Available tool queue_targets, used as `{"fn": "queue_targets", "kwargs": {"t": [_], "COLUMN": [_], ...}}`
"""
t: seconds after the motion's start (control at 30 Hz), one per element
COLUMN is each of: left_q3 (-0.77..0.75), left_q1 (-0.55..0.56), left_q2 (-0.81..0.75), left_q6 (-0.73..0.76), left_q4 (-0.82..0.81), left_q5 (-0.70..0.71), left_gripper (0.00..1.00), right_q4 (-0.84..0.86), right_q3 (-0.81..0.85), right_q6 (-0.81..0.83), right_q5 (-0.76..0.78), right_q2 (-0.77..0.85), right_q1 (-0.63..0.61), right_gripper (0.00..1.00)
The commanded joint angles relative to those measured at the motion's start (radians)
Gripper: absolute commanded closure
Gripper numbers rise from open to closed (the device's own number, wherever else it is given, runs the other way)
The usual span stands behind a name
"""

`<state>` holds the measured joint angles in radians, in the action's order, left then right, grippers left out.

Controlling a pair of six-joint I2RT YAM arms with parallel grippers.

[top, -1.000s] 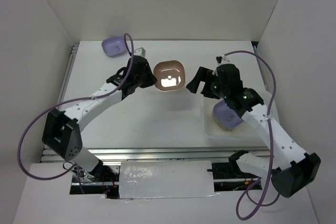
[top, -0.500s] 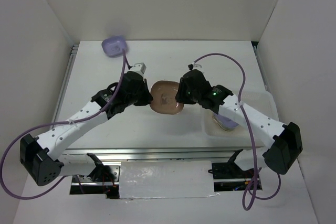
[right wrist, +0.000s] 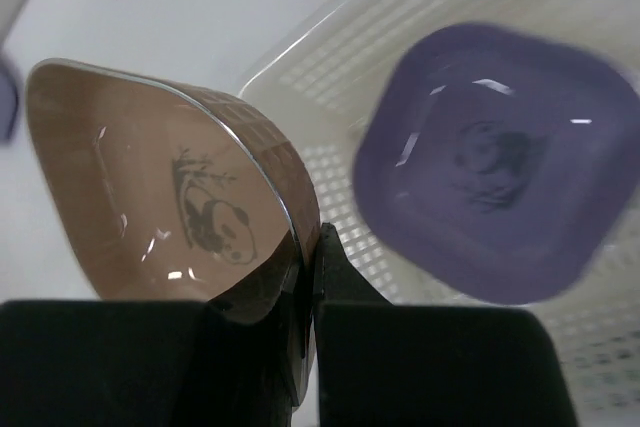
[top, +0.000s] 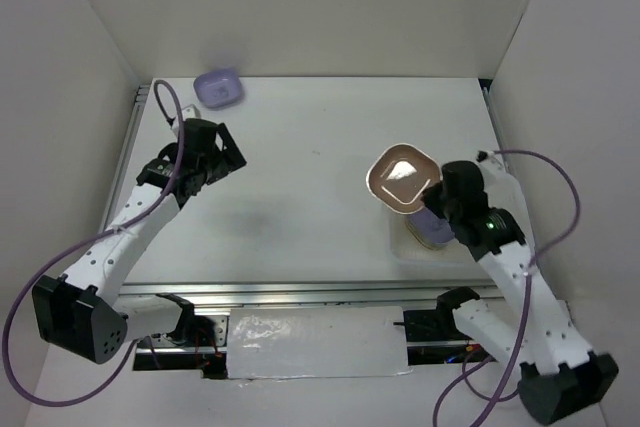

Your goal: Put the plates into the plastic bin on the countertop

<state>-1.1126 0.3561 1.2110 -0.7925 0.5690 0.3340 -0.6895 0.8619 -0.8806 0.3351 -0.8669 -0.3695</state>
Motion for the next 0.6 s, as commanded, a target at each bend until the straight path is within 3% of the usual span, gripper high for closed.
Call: {"fn": "queue_targets", "kwargs": {"t": [0.0, 0.17, 0.37, 0.4, 0.43, 0.5, 0.53, 0.57], "left_q3": [0.004, -0.026, -0.191, -0.219, -0.26, -0.295, -0.328, -0.345], "left_q1": [-0.077, -0.131, -0.207, -0.218, -0.245, -0.282, -0.293, -0.304], "left_q2": [-0.021, 0.03, 0.177, 0.195, 0.211, 0.246, 0.269, 0.283], "left_q6": [-0.013, -0.001, 0.027, 0.026, 0.026, 0.024, 0.024, 0.021], "left_q4": [-0.021, -0.011, 0.054, 0.074, 0.081, 0.081, 0.08, 0.08], "left_q5": [-0.045, -0.104, -0.125, -0.128, -0.136, -0.159, -0.167, -0.183], "left_gripper": [0.01, 0.01, 0.01, 0.01, 0.01, 0.01, 0.01, 0.01], "right_q4": [-0.076, -0.099, -0.096, -0.099, -0.104, -0.113, -0.12, -0.122], "right_q3": [-0.061, -0.093, -0.084, -0.083, -0.08, -0.064, -0.057, -0.04], "right_q6": [-0.017, 0.12, 0.158, 0.164, 0.166, 0.167, 0.169, 0.172], "right_q5": [0.019, -0.073, -0.153, -0.168, -0.177, -0.188, -0.192, -0.199], "right_q2": [0.138, 0.167, 0.169, 0.167, 0.169, 0.172, 0.177, 0.181], "right_q1": [0.15, 0.456, 0.567, 0.575, 0.58, 0.58, 0.58, 0.58], "right_gripper": [1.0, 1.0, 0.86, 0.8, 0.43, 0.1, 0.0, 0.0]}}
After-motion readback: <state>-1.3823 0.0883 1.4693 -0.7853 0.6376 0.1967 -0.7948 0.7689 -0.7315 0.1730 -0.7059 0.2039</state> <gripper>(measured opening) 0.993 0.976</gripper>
